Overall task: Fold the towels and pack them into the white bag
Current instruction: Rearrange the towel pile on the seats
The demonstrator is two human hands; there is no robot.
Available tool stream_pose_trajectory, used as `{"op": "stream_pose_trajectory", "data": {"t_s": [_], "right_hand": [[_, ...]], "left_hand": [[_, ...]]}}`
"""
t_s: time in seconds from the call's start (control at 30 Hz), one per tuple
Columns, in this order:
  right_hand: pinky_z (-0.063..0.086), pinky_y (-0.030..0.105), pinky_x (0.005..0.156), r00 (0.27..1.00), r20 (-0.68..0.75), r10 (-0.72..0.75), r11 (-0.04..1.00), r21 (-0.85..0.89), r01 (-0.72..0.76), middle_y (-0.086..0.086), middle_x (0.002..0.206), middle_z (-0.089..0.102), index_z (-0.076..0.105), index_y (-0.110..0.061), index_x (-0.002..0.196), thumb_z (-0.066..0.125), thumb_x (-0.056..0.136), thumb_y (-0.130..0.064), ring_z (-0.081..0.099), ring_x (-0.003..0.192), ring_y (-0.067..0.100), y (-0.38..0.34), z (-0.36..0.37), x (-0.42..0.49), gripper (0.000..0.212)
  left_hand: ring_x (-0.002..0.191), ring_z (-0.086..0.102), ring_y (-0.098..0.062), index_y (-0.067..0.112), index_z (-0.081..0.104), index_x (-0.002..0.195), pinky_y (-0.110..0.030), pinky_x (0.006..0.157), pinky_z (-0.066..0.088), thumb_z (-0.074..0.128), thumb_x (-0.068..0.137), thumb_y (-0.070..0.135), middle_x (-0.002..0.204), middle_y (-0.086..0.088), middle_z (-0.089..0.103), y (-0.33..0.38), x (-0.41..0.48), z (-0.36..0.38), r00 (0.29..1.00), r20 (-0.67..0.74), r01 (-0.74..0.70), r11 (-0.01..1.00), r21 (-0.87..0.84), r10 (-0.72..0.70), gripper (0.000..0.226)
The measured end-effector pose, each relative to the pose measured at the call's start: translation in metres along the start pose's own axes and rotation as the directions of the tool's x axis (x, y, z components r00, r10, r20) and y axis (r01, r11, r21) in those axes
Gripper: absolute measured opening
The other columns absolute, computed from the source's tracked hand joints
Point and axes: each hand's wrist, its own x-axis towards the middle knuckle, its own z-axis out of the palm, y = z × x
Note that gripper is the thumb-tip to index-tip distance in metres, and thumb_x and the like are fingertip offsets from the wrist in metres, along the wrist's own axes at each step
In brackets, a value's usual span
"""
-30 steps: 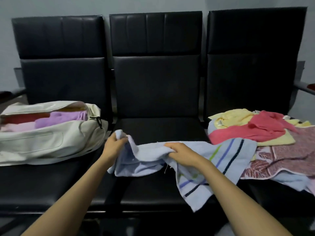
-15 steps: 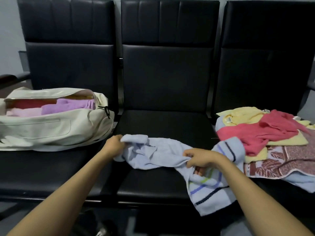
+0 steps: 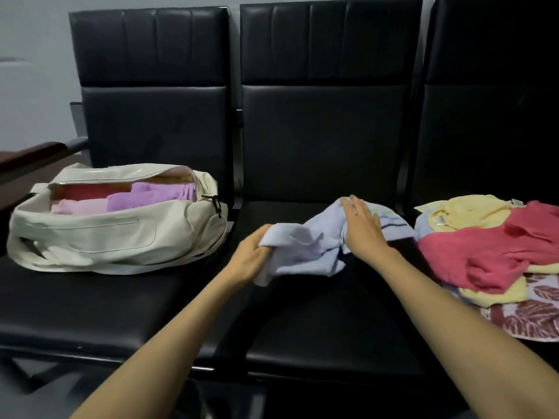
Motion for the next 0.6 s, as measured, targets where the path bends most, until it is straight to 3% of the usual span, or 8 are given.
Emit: {"op": "stream_pose_trajectory", "data": {"t_s": [0.1,0.13,0.2,0.27,0.37,0.5,0.53,0.6], "right_hand": [[0.04,0.04,0.098,0.985,0.168,-0.05,0.996,0.087,0.036,0.014,0.136,0.048,0.057,-0.012,0.118,0.047,0.092,-0.012,0.045,0.126,0.033,-0.004,0.009,-0.014,0.028],[0.043,0.036,0.09,0.968,0.241,-0.076,0.989,0.142,0.042,0.012,0.127,0.054,0.059,-0.013,0.107,0.045,0.093,-0.014,0.052,0.117,0.032,-0.003,0.011,-0.022,0.02],[0.044,0.032,0.086,0.935,0.348,-0.068,0.974,0.226,-0.013,0.009,0.126,0.056,0.058,-0.013,0.113,0.046,0.096,-0.018,0.056,0.111,0.026,0.002,0.014,-0.039,0.021],[0.042,0.032,0.094,0.918,0.396,-0.029,0.965,0.251,-0.077,0.009,0.135,0.051,0.049,-0.014,0.133,0.051,0.096,-0.023,0.053,0.119,0.024,0.001,0.013,-0.056,0.038],[0.039,0.033,0.104,0.91,0.414,-0.021,0.983,0.174,-0.056,0.01,0.144,0.04,0.039,-0.014,0.142,0.054,0.096,-0.027,0.044,0.129,0.025,0.0,0.02,-0.073,0.051],[0.039,0.034,0.105,0.913,0.408,-0.024,0.979,0.193,-0.06,0.009,0.143,0.037,0.04,-0.016,0.143,0.053,0.096,-0.029,0.042,0.129,0.023,0.001,0.023,-0.078,0.05],[0.04,0.034,0.104,0.921,0.388,-0.023,0.97,0.231,-0.073,0.009,0.14,0.04,0.042,-0.017,0.141,0.054,0.096,-0.027,0.045,0.126,0.023,0.0,0.023,-0.077,0.047],[0.043,0.031,0.1,0.948,0.317,-0.034,0.926,0.368,-0.09,0.008,0.137,0.046,0.045,-0.02,0.138,0.055,0.095,-0.02,0.05,0.119,0.02,0.0,0.022,-0.074,0.044]], "left_hand": [[0.111,0.058,-0.01,0.033,0.059,0.121,-0.029,0.095,0.047,0.048,0.078,0.035,0.118,0.007,0.064,0.002,-0.004,0.015,0.972,0.227,0.017,0.987,0.157,-0.053,0.045],[0.113,0.057,-0.012,0.031,0.057,0.126,-0.028,0.096,0.046,0.052,0.077,0.035,0.121,0.005,0.062,0.004,-0.006,0.021,0.939,0.33,0.018,0.97,0.244,-0.1,0.05],[0.11,0.055,-0.014,0.026,0.054,0.128,-0.025,0.091,0.044,0.057,0.086,0.031,0.121,0.001,0.059,0.006,-0.012,0.035,0.857,0.465,0.051,0.935,0.35,-0.221,0.043],[0.105,0.056,-0.017,0.015,0.057,0.116,-0.025,0.083,0.043,0.052,0.093,0.026,0.112,-0.002,0.06,0.008,-0.014,0.043,0.851,0.456,0.097,0.931,0.352,-0.261,0.025],[0.096,0.056,-0.019,0.01,0.057,0.103,-0.029,0.081,0.043,0.056,0.092,0.032,0.1,-0.004,0.061,0.011,-0.017,0.046,0.871,0.421,0.1,0.929,0.356,-0.255,0.024],[0.101,0.055,-0.017,0.022,0.054,0.116,-0.029,0.088,0.046,0.071,0.08,0.04,0.111,0.0,0.058,0.009,-0.028,0.047,0.814,0.48,0.04,0.856,0.516,-0.327,0.044],[0.098,0.055,-0.017,0.019,0.057,0.113,-0.027,0.084,0.046,0.07,0.082,0.037,0.106,0.0,0.058,0.008,-0.029,0.049,0.821,0.478,-0.004,0.834,0.552,-0.312,0.038],[0.084,0.052,-0.018,0.013,0.056,0.085,-0.023,0.067,0.039,0.061,0.089,0.025,0.083,0.0,0.054,0.013,-0.03,0.048,0.889,0.42,-0.074,0.85,0.521,-0.18,0.013]]}}
